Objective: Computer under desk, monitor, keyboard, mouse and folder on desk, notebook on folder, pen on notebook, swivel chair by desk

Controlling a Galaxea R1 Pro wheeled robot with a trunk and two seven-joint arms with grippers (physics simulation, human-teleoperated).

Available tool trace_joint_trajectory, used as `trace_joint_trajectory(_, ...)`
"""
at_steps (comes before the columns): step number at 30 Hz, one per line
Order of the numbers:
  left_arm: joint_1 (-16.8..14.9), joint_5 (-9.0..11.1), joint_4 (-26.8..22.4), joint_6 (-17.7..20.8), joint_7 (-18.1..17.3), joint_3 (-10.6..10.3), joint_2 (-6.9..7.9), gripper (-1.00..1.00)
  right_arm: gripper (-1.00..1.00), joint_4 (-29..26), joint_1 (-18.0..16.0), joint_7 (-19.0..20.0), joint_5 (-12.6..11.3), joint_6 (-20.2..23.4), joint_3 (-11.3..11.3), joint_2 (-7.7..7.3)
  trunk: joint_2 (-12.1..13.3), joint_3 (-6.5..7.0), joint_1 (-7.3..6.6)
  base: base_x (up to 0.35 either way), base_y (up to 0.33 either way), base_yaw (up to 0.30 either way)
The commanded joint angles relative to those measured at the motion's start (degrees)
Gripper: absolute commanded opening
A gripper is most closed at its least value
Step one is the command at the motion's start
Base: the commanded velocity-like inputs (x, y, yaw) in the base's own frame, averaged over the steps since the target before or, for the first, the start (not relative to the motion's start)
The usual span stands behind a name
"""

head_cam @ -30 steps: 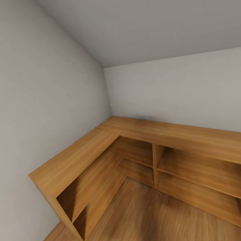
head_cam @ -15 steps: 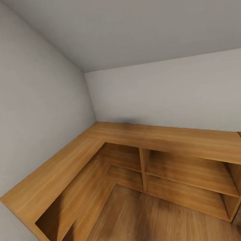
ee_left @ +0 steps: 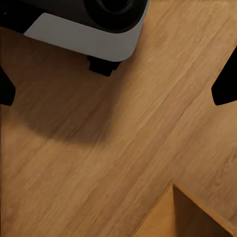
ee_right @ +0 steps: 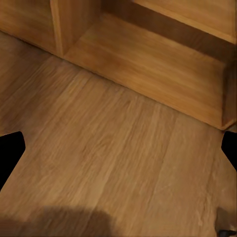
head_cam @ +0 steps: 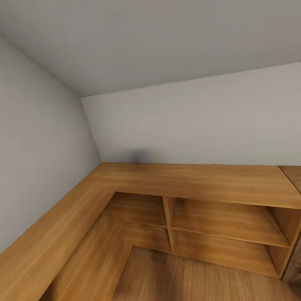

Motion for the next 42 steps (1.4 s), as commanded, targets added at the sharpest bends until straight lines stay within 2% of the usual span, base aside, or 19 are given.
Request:
trace_joint_trajectory(1,-0.02,0.42,0.00,-0.18,0.33,-0.49,0.02,1.00,1.00,0.10,-0.07,-0.60,0.24,-0.01,0.44,0.03,-0.03,-0.03,0.03,0.213,0.075,-0.274)
trace_joint_trajectory(24,-0.02,0.42,0.00,-0.27,0.33,-0.48,0.09,1.00,1.00,0.01,-0.05,-0.77,-0.17,0.12,0.20,0.18,-0.03,-0.07,0.03,0.029,0.016,-0.263)
trace_joint_trajectory(42,-0.02,0.42,0.00,-0.27,0.33,-0.42,0.09,1.00,1.00,-0.07,-0.07,-0.94,-0.37,0.31,-0.16,0.26,-0.03,-1.33,0.03,-0.149,0.132,-0.157)
